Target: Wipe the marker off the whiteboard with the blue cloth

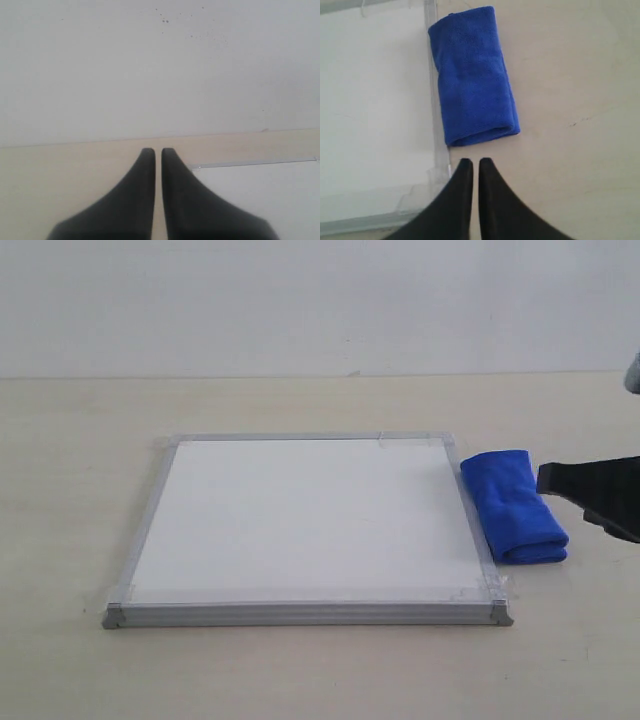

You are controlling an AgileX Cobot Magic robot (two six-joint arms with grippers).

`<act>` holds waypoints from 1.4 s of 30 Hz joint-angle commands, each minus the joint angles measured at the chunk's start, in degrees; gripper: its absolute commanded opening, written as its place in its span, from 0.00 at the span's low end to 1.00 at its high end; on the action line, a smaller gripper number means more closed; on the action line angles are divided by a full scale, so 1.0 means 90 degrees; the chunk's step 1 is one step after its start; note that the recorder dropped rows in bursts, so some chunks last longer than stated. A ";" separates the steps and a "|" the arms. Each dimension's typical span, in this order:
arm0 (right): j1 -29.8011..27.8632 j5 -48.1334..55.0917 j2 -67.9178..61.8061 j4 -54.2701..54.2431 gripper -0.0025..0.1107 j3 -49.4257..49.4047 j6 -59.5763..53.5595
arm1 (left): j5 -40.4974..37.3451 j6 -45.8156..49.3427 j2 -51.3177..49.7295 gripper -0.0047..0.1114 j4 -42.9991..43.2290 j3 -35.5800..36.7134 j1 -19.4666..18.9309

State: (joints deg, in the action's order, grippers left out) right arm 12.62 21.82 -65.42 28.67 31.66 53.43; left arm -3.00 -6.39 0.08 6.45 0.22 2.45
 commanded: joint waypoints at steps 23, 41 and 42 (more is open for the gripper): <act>-0.0011 -0.1842 0.5039 -0.0564 0.03 -0.2458 -0.0265 | 0.0003 -0.0008 -0.0009 0.08 0.0006 -0.0024 0.0022; -0.0011 -0.2235 0.6175 -0.3665 0.03 -0.3394 -0.3112 | 0.0003 -0.0008 -0.0009 0.08 0.0006 -0.0024 0.0022; -0.0011 -0.2219 0.6175 -0.3709 0.03 -0.3497 -0.3486 | 0.0003 -0.0008 -0.0009 0.08 0.0006 -0.0024 0.0022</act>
State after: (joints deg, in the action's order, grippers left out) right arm 12.62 3.24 -10.35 0.00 2.87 33.41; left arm -3.00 -6.39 0.08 6.45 0.22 2.45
